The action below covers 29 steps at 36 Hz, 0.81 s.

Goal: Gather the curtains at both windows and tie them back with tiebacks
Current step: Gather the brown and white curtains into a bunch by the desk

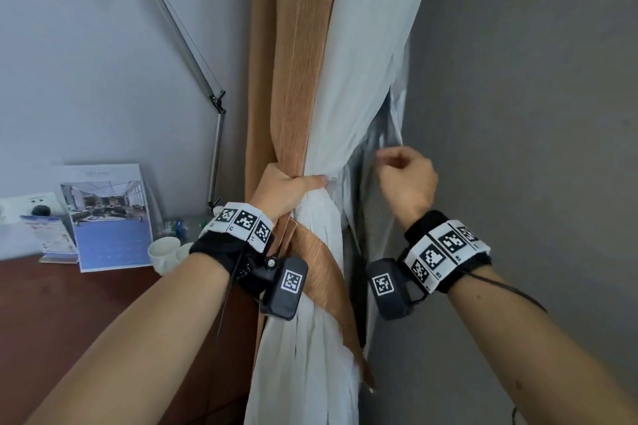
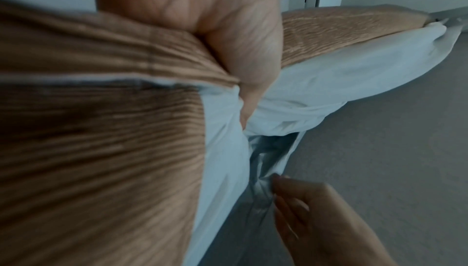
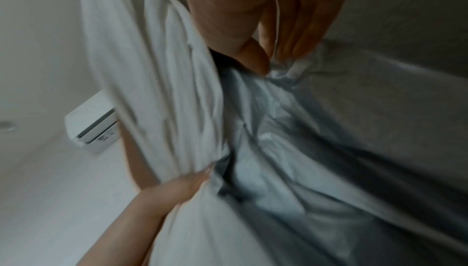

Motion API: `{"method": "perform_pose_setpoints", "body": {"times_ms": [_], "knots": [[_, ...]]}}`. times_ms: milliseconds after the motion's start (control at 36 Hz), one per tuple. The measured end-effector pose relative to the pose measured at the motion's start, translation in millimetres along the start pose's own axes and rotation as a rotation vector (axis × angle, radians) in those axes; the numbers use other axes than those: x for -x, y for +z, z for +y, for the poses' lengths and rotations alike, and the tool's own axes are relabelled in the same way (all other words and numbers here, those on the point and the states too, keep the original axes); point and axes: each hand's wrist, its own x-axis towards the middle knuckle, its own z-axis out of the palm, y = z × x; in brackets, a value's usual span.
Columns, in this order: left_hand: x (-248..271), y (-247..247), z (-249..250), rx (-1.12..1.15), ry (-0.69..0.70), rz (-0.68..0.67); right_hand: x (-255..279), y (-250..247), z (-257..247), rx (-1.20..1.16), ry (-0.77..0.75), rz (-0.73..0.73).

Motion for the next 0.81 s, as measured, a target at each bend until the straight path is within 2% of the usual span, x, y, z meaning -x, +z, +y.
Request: {"method": "perform_pose_setpoints", "body": {"times_ms": [56, 111, 139, 278, 361, 500, 583, 722, 750, 805], "knots": [[3, -7, 2, 0.006, -0.012, -0.008, -10, -10, 0, 0.062, -0.063, 0.194], [5, -10, 4, 0.004, -0.02, -0.024, -18, -15, 3, 0.087, -0.028, 0.248], [7, -11, 5, -0.001, -0.021, -0.031, -20, -15, 5, 0.077, 0.027, 0.199], [11, -7, 4, 0.006, -0.059, -0.109, -17, 2, 10, -0.179, 0.258, -0.33], [14, 1, 6, -0.004, -0.091, -0.168, -8, 22, 4, -0.329, 0.366, -0.505], [13, 9, 5, -0.017, -0.144, -0.19, 13, 32, -8, -0.5, 0.391, -0.501], [9, 11, 4, 0.002, -0.119, -0.098, 15, 28, -8, -0.562, 0.398, -0.544], [-2, 13, -3, -0.06, -0.08, 0.128, 12, 18, -2, -0.498, 0.365, -0.509], [-4, 13, -4, -0.087, -0.083, 0.129, 11, 15, -2, -0.488, 0.362, -0.527], [-7, 14, -3, -0.113, -0.109, 0.03, 11, 13, 0, -0.431, 0.37, -0.541]]}}
